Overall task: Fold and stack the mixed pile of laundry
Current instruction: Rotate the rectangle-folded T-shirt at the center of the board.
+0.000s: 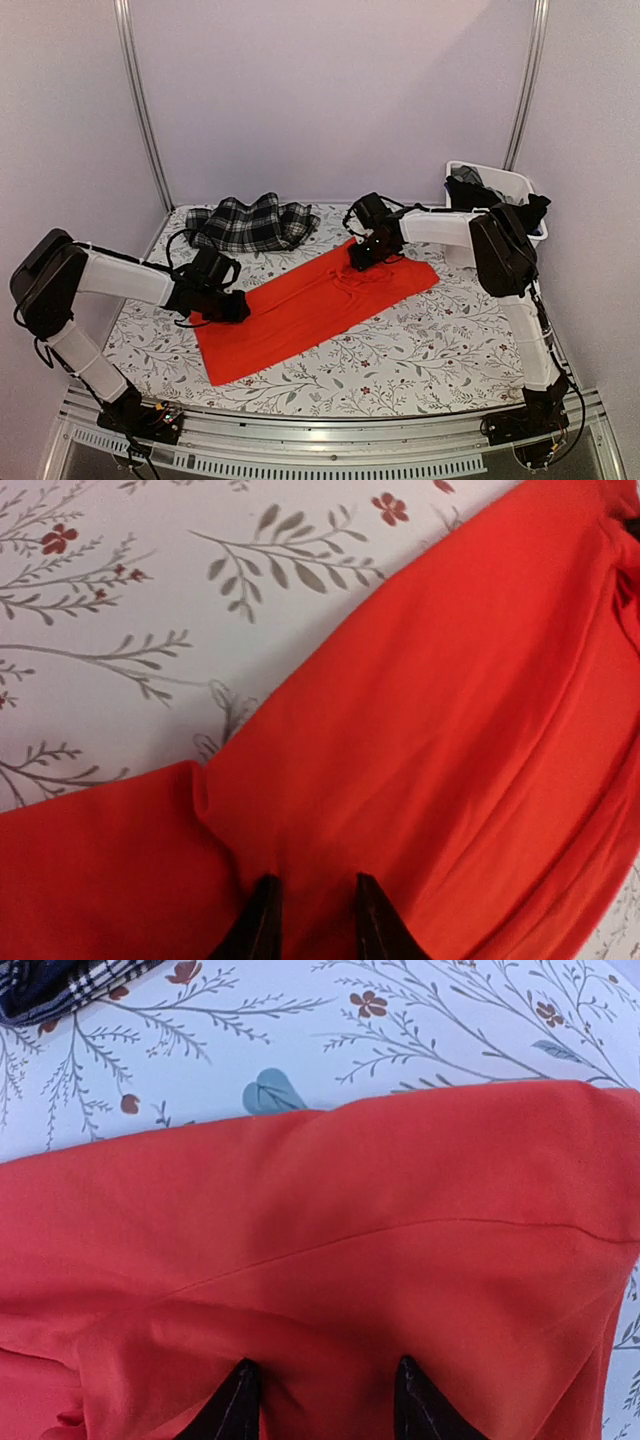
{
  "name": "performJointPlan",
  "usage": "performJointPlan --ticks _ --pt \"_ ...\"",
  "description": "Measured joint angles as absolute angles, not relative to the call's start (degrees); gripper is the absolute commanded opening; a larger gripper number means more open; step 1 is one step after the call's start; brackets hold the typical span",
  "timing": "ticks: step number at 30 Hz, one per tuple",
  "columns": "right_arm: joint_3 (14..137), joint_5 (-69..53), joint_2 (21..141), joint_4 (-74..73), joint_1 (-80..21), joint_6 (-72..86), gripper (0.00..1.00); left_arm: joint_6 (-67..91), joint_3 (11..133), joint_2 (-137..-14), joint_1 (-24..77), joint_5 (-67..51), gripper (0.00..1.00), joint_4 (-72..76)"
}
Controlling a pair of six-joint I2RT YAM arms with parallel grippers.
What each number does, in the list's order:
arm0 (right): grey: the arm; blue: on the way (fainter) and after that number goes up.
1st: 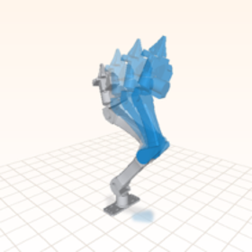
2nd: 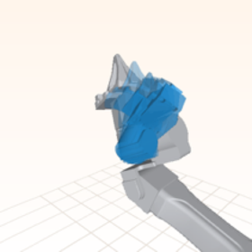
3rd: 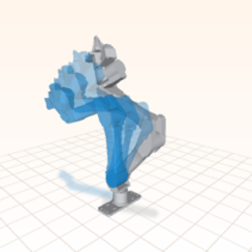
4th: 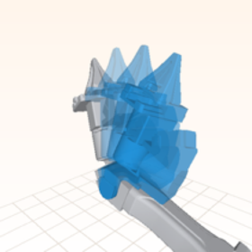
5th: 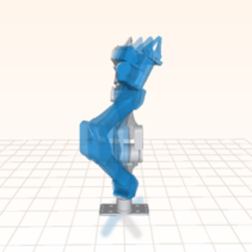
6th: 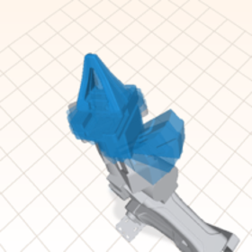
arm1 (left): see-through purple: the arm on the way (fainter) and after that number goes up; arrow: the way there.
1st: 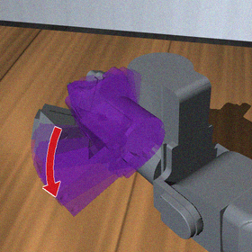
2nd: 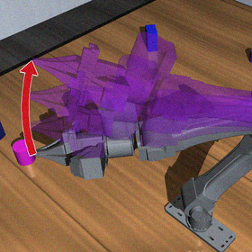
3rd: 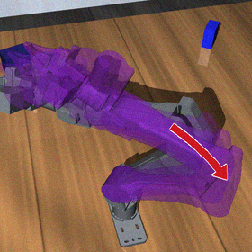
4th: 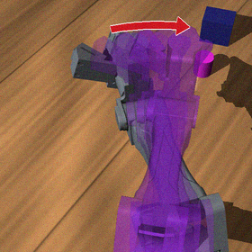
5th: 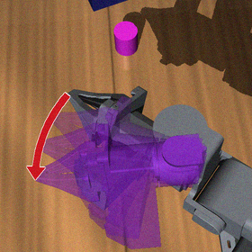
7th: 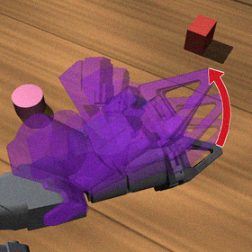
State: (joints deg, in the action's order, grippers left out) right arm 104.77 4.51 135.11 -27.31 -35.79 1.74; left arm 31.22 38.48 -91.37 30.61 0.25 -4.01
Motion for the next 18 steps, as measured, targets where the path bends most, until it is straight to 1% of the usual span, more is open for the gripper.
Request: performJointPlan --ticks 2,4,7,9,14,18 --pt "107.15 5.98 136.29 -28.10 -35.68 0.32 0.47 31.00 38.94 -91.42 34.98 -0.47 0.27 -4.73" --pt "106.67 6.92 135.79 -29.10 -35.46 -0.60 0.48 30.17 40.25 -91.79 40.27 -1.85 0.27 -6.59" --pt "99.77 6.81 130.98 -28.49 -35.14 -1.06 0.49 28.86 42.06 -91.81 44.69 -3.73 0.30 -9.65" --pt "94.11 6.42 125.75 -29.21 -35.05 -1.04 0.49 28.05 43.31 -91.13 44.71 -3.60 0.31 -12.32" --pt "86.11 3.53 114.74 -28.67 -34.89 0.56 0.49 25.82 47.94 -87.35 40.38 -0.75 0.31 -17.26" --pt "82.52 0.60 112.07 -26.65 -34.92 3.09 0.47 23.75 51.48 -87.07 36.99 2.07 0.31 -17.91"
